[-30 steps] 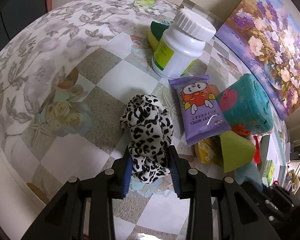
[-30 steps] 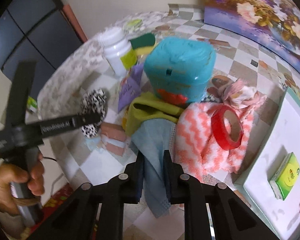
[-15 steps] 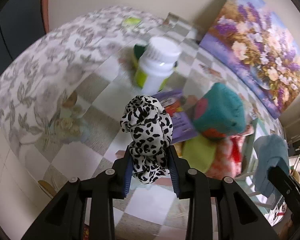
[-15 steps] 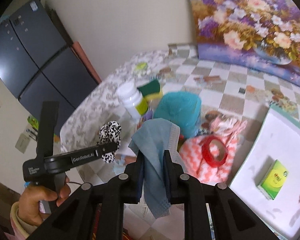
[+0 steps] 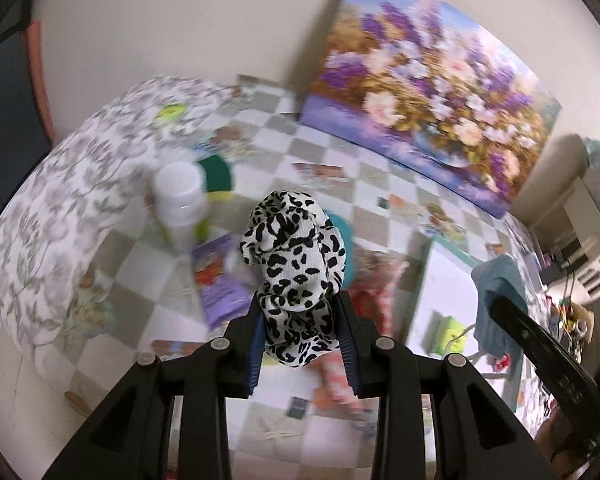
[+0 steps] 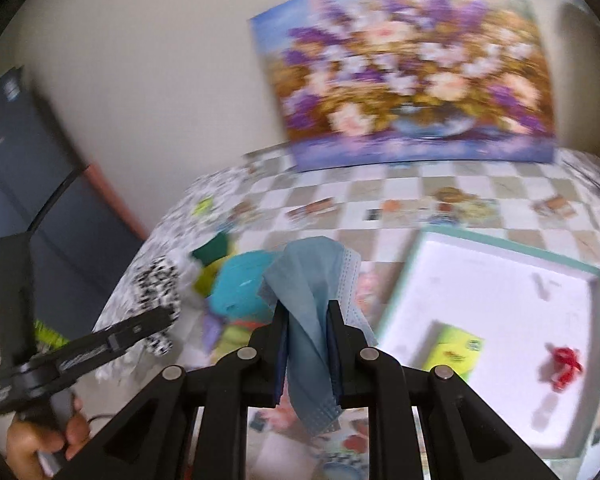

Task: Organize soft objects
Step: 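Lift both items and carry them over the white tray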

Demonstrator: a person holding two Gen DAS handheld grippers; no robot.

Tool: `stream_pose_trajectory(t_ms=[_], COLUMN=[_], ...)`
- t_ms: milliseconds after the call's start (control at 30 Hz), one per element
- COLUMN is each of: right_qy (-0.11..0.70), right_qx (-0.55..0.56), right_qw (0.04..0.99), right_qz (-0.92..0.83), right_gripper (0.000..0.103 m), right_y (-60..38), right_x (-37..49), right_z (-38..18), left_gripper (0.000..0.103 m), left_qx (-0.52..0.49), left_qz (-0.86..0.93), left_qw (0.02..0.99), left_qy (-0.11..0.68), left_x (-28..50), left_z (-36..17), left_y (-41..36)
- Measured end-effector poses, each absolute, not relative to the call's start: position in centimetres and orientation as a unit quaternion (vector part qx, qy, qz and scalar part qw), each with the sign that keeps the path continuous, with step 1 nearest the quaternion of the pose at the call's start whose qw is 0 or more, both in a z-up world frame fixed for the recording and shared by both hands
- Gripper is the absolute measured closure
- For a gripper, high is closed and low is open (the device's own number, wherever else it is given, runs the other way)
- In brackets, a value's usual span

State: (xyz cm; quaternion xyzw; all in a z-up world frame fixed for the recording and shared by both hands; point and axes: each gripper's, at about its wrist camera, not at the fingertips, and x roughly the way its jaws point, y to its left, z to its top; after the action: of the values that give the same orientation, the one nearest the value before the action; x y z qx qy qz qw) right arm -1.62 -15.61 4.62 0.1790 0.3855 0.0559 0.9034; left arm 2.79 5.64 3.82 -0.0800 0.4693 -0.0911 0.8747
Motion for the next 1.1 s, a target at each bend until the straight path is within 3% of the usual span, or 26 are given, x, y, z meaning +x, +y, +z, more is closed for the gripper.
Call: stream_pose_trajectory(t_ms=[267,500,1100], right_qy=[0.384,0.409,0.431], right_qx=[0.211,0.295,0.307], right_qw=[0.895,0.851,0.798], right_qz=[-0.081,-0.15,-0.287], right_gripper=[0.085,0.083,0.082], right_y=[-23.4,-30.3,-37.7], right_x=[-1.9,-2.5,-3.4], right_z=[3.5,-0.1,-5.0], left_gripper=[0.068,0.068,0.068], left_qx=[-0.018,0.038,0.079], left_qz=[-0.144,-0.186,-0.239], left_qw=[0.87,0.848,0.832], left_qy=[0.472,0.495,0.494], left_x=[3.0,3.0,7.4], left_z=[4.2,0.6,-5.3], left_y=[-3.1,-11.0,-21.0])
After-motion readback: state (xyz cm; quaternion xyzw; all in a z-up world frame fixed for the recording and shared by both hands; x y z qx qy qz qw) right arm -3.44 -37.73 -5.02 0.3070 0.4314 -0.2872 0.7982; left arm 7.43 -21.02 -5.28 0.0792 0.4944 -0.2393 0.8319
